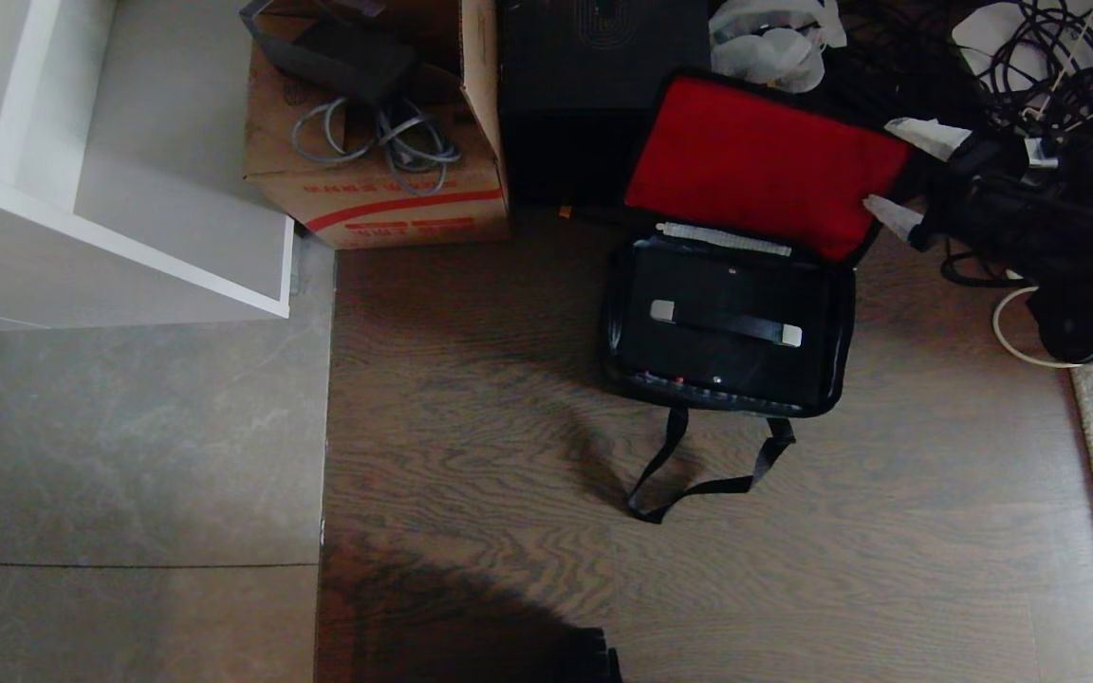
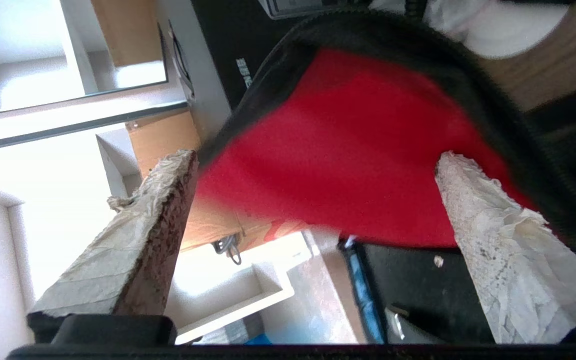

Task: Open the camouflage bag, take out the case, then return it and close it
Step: Open the top of the storage box

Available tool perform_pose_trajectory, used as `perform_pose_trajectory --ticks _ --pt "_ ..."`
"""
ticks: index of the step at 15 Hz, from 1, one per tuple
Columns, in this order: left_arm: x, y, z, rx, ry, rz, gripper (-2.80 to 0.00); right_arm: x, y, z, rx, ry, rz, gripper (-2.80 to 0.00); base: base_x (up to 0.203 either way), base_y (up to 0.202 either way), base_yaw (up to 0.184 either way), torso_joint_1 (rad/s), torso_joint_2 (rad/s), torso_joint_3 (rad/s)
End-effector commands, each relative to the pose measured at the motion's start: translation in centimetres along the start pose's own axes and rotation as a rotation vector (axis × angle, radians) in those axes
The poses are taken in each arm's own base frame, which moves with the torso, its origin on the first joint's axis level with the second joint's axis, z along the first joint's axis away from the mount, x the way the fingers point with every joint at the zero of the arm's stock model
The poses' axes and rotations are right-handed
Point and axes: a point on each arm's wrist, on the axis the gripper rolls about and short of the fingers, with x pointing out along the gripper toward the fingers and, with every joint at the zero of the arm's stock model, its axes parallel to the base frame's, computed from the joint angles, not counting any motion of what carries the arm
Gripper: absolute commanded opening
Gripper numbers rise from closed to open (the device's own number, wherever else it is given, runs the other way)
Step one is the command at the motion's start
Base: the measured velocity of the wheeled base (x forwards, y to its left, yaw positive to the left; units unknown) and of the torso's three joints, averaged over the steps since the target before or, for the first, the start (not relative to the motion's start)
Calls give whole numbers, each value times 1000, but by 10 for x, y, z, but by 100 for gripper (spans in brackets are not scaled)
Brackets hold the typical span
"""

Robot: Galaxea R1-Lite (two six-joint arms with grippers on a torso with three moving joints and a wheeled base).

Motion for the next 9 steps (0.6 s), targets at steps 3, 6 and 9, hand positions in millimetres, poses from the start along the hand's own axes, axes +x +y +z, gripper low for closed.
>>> perform_pose_trajectory --ticks 3,6,9 --pt "0 0 0 -1 1 1 -280 2 -10 -2 -7 -12 15 0 0 0 0 0 0 0" --pt "0 0 0 -1 1 1 -280 1 -12 -3 -17 -24 22 0 0 0 0 0 0 0" --pt "0 0 0 -1 1 1 -280 0 -17 -5 -20 -28 17 0 0 0 0 0 0 0"
